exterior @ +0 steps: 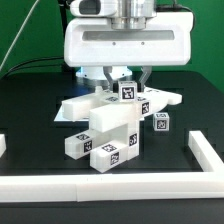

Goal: Assemble chair

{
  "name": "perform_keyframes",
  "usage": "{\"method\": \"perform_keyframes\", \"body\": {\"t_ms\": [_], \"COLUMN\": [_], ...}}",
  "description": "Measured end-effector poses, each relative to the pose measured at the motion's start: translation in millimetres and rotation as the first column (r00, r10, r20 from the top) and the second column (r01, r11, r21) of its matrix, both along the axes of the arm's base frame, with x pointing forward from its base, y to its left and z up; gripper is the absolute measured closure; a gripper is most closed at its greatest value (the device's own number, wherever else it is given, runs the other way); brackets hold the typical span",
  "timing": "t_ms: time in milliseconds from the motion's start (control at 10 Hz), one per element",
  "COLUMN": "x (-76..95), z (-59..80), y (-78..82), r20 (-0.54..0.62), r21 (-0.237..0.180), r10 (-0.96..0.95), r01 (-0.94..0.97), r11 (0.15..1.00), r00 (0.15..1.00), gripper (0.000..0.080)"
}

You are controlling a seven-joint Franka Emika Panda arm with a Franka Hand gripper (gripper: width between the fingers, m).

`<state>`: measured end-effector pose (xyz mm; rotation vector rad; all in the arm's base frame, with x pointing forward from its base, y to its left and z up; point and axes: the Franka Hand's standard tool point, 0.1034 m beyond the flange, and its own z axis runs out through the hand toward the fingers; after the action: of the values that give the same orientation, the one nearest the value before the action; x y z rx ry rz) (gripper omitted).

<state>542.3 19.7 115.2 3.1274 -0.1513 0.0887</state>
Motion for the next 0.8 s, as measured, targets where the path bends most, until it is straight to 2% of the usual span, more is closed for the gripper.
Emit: {"method": "perform_keyframes", "body": {"t_ms": [200, 400, 700, 800], "x": [0.5, 0.5, 0.6, 0.5], "z": [0.1, 0.0, 0.0, -0.3], "y": [1.5, 2.1, 3.5, 4.6], "r20": [0.001, 0.000, -0.005, -0.011], "r21": [0.011, 0.021, 0.038, 0.049], "r10": [-0.194, -0.292, -0.454, -0.533], "r01": [0.194, 0.292, 0.454, 0.533], "r11": [0.981, 0.956, 0.890, 0.845], "r00": [0.981, 0.956, 0.891, 0.846], "gripper": [0.0515, 0.0515, 0.0515, 0.0515]}}
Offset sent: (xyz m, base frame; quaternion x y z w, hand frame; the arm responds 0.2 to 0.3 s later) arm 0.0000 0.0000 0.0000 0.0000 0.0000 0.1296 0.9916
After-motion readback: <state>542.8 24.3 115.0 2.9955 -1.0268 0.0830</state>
